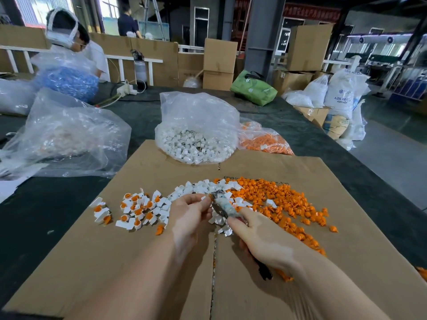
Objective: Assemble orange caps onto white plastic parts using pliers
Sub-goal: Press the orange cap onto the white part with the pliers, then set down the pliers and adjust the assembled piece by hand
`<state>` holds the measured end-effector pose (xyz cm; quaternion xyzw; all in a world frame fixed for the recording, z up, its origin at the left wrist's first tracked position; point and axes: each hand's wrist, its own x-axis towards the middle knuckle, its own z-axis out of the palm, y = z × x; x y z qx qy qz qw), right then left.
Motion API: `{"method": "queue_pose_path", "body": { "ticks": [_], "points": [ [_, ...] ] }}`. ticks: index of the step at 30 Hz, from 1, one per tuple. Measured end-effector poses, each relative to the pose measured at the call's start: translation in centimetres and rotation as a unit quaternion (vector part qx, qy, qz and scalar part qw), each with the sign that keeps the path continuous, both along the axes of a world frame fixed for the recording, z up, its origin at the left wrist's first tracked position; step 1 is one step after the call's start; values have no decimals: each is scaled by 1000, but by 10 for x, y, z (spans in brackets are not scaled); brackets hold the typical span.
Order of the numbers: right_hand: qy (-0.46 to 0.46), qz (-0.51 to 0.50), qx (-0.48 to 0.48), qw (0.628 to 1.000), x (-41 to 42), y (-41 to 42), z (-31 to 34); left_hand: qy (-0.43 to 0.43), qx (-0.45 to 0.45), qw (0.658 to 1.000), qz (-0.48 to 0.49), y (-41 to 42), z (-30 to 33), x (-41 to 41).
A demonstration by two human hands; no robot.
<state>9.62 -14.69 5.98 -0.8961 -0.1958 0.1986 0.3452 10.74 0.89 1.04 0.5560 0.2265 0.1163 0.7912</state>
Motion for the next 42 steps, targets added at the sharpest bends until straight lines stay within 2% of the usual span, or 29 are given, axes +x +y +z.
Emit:
{"method": "queue_pose_path", "body": {
  "ticks": [9,13,16,19,21,23,26,30,32,34,36,38,42],
  "points": [
    [-68,-39,4,997,-4,-2,-14,7,-22,1000,12,-7,-3,-4],
    [-74,-90,48,992,-2,-9,-24,10,-36,999,21,-8,-3,-3],
    [-111,-154,28,981,7,-20,-33,21,2,1000,10,-3,-14,-7],
    [-201,-221,-100,949,22,-34,-44,25,186,982,-22,1,-22,-11],
    [-255,-226,-219,914,32,-42,-49,21,256,965,-47,0,-22,-14],
    [-285,-220,-274,892,39,-49,-54,21,276,958,-71,-2,-24,-14],
    [-302,-220,-306,876,50,-56,-58,19,298,950,-90,-1,-26,-15],
    [-283,-210,-367,861,56,-57,-55,14,301,950,-86,0,-27,-14],
    [-317,-196,-387,843,52,-51,-52,11,295,952,-77,0,-27,-14],
    [-407,-163,-300,847,45,-38,-52,8,297,952,-70,-1,-27,-13],
    [-494,-114,-129,852,34,-20,-59,1,295,953,-64,-2,-28,-13],
    [-503,-60,-39,862,19,0,-66,-16,310,949,-62,-3,-27,-14],
    [-459,-38,10,887,10,22,-76,-36,351,933,-72,-3,-25,-18]
  ]
}}
